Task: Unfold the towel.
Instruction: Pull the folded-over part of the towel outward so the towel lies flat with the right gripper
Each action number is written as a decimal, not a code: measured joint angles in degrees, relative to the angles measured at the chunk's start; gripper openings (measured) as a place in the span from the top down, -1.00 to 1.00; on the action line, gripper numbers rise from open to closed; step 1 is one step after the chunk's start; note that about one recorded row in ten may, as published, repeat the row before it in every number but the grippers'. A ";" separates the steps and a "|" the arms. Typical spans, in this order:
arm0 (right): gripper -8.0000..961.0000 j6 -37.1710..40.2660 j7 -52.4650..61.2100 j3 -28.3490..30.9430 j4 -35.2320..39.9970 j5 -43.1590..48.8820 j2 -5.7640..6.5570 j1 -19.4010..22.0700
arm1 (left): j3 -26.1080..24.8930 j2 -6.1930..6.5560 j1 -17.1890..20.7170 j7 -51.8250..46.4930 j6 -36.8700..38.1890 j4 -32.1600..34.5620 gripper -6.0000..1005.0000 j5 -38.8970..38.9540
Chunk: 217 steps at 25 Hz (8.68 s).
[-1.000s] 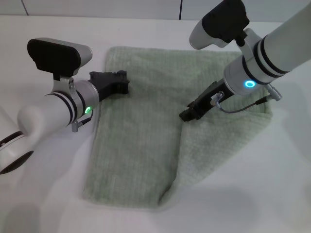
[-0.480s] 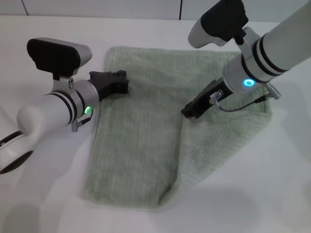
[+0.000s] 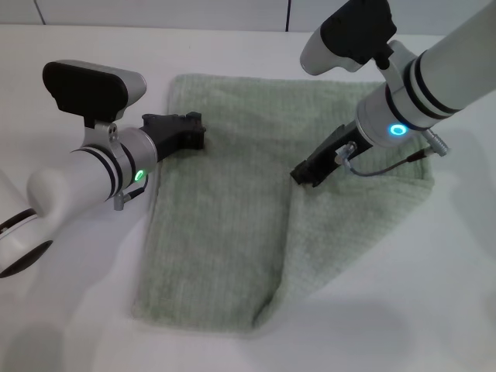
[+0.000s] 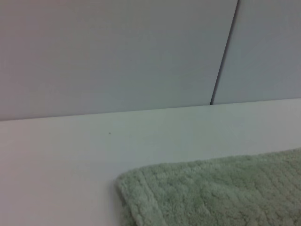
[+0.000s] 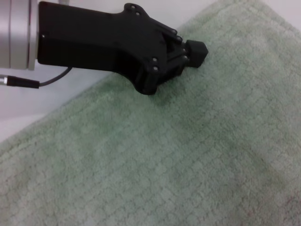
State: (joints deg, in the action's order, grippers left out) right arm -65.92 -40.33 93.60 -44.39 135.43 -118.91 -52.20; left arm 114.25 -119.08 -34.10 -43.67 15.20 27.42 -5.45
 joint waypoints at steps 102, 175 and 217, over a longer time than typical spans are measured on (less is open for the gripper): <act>0.88 -34.32 24.04 -11.07 -53.45 21.67 -0.32 13.64 | 0.61 0.34 1.74 0.61 -0.88 2.29 0.96 0.00; 0.88 -34.78 28.03 -18.78 -60.26 23.75 -0.26 34.37 | 0.79 0.61 2.64 0.79 -5.80 6.78 0.96 -1.60; 0.69 -35.33 27.81 -21.97 -56.02 26.08 -0.05 34.25 | 0.79 0.70 3.44 0.79 -5.80 8.18 0.96 -1.58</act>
State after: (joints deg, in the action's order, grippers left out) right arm -101.26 -12.52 71.63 -100.40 161.51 -118.96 -17.95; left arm 115.05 -118.38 -30.66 -42.89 9.40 35.61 -7.03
